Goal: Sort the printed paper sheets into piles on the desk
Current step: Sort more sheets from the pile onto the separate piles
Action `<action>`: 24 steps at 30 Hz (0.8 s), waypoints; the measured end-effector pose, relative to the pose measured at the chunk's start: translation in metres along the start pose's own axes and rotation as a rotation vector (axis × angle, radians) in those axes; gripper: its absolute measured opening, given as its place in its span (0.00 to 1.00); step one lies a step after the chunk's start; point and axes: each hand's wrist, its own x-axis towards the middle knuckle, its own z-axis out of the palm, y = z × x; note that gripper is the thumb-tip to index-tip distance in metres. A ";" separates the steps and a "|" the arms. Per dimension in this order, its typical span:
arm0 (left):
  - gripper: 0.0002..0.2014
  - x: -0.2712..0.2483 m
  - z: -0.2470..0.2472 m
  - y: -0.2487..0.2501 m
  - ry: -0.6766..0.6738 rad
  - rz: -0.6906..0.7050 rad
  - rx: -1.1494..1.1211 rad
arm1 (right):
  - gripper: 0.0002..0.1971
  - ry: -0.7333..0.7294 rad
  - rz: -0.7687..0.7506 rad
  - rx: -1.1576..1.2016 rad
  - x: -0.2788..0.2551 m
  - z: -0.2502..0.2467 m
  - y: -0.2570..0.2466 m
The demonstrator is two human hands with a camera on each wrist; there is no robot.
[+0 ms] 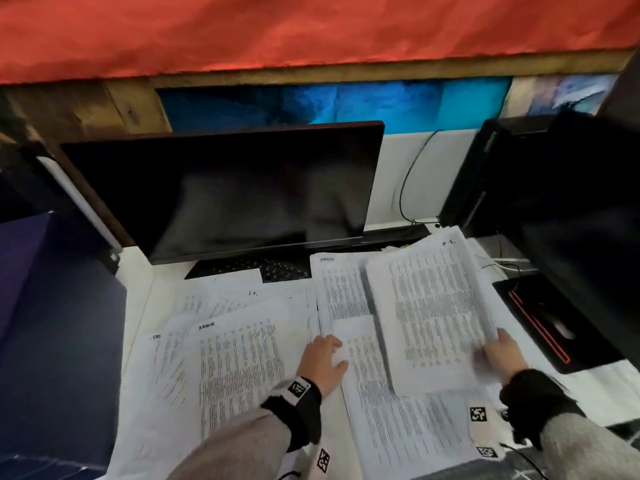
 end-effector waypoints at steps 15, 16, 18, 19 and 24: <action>0.45 0.063 0.023 0.026 -0.120 -0.001 0.589 | 0.10 0.121 0.144 -0.212 0.070 -0.087 0.047; 0.40 0.063 0.021 0.027 -0.093 0.022 0.568 | 0.10 0.113 0.142 -0.217 0.073 -0.087 0.049; 0.36 0.060 0.016 0.025 -0.073 0.063 0.474 | 0.12 0.113 0.143 -0.201 0.076 -0.086 0.049; 0.36 0.058 0.015 0.021 -0.074 0.078 0.421 | 0.11 0.110 0.147 -0.198 0.078 -0.086 0.050; 0.31 0.046 0.010 -0.003 0.036 0.099 0.272 | 0.11 0.103 0.171 -0.155 0.085 -0.086 0.051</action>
